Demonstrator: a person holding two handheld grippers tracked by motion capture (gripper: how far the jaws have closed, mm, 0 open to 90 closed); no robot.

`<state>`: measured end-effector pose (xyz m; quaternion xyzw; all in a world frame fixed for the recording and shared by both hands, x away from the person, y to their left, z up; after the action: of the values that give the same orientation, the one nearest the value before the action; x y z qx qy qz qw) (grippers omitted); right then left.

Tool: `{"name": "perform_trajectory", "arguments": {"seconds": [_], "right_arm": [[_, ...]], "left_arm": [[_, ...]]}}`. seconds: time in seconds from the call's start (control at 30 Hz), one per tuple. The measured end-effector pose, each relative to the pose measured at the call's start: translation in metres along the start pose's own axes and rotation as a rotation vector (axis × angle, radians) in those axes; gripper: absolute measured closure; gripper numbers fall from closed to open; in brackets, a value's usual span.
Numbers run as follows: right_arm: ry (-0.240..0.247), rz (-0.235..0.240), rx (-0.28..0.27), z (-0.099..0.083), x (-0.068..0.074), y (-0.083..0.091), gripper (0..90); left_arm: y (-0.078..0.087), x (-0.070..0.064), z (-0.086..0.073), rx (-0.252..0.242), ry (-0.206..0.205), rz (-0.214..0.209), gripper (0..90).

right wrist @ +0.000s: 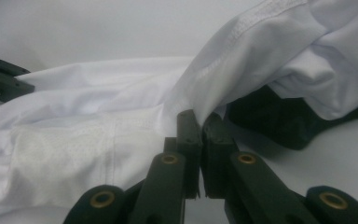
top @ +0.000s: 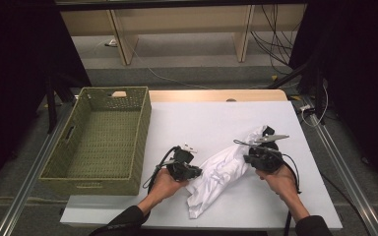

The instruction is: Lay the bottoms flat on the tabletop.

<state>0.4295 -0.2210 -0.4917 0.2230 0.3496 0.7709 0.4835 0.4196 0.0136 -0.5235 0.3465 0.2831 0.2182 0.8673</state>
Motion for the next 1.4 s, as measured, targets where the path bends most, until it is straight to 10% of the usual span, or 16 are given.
{"name": "perform_trajectory", "arguments": {"seconds": [0.4, 0.67, 0.9, 1.17, 1.4], "right_arm": [[-0.095, -0.043, 0.043, -0.051, -0.04, 0.043, 87.7], [-0.068, -0.026, 0.107, -0.065, -0.035, 0.045, 86.8], [-0.127, -0.103, 0.033, -0.054, -0.044, 0.058, 48.0], [-0.121, -0.09, -0.086, -0.027, -0.027, 0.063, 38.2], [-0.093, -0.079, -0.076, -0.019, -0.017, 0.054, 37.8]], "left_arm": [[0.017, -0.014, -0.015, 0.012, -0.004, -0.066, 83.5], [0.022, -0.028, -0.03, 0.05, -0.04, -0.096, 83.6], [0.027, -0.036, -0.039, 0.057, -0.05, -0.126, 82.8], [0.021, -0.034, -0.026, 0.014, -0.015, -0.136, 71.1], [0.009, -0.032, -0.022, 0.01, -0.017, -0.09, 87.6]]}}
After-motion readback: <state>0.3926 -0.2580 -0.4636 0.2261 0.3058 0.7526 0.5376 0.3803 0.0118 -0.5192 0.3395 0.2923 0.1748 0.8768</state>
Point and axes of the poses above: each handheld gripper's, and its own axes: y roughly backward along the jaws, z roughly out of its top, x roughly to its left, the point moved 6 cm from there along -y, roughly forward along the jaws, and after that the axes turned 8 degrees about -z, right-handed, at the moved point
